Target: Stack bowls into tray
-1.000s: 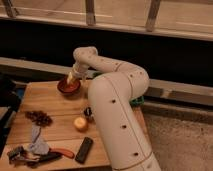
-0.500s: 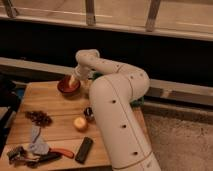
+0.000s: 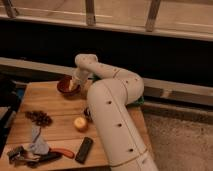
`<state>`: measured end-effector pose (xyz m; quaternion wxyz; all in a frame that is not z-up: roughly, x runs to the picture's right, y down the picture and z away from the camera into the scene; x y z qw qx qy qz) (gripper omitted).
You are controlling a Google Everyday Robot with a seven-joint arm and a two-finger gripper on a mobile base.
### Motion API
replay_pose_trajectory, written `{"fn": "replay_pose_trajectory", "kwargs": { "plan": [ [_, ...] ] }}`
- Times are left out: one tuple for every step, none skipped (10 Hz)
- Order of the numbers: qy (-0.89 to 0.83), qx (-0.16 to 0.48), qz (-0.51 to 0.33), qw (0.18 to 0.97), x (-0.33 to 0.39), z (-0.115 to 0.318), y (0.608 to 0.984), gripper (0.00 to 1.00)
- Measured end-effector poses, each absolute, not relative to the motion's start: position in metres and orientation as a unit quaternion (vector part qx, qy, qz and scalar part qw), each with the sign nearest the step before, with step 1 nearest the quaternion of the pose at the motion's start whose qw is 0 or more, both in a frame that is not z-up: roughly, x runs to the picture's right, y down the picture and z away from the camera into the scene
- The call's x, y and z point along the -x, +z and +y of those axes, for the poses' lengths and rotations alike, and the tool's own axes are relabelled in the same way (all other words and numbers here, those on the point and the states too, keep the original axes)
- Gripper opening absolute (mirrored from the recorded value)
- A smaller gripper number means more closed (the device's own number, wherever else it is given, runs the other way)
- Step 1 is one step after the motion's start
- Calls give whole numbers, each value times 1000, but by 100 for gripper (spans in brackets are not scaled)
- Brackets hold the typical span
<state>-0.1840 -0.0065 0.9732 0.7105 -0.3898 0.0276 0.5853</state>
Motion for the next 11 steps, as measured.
{"fn": "replay_pose_trajectory", "kwargs": {
  "plan": [
    [584,394,25,709,187,-6,973,25],
    [580,400,23,709,190,-5,971,16],
    [580,400,17,709,191,-9,968,5],
    [580,399,12,710,190,-17,963,1],
    [585,397,6,708,187,-31,955,0],
    [587,394,-3,708,185,-49,941,0],
    [588,390,-12,708,185,-65,928,0],
    [590,385,-19,709,183,-79,918,0],
    [594,373,-30,712,176,-104,902,0],
    [599,361,-36,714,169,-122,893,0],
    [610,345,-42,713,153,-143,886,0]
  ]
}}
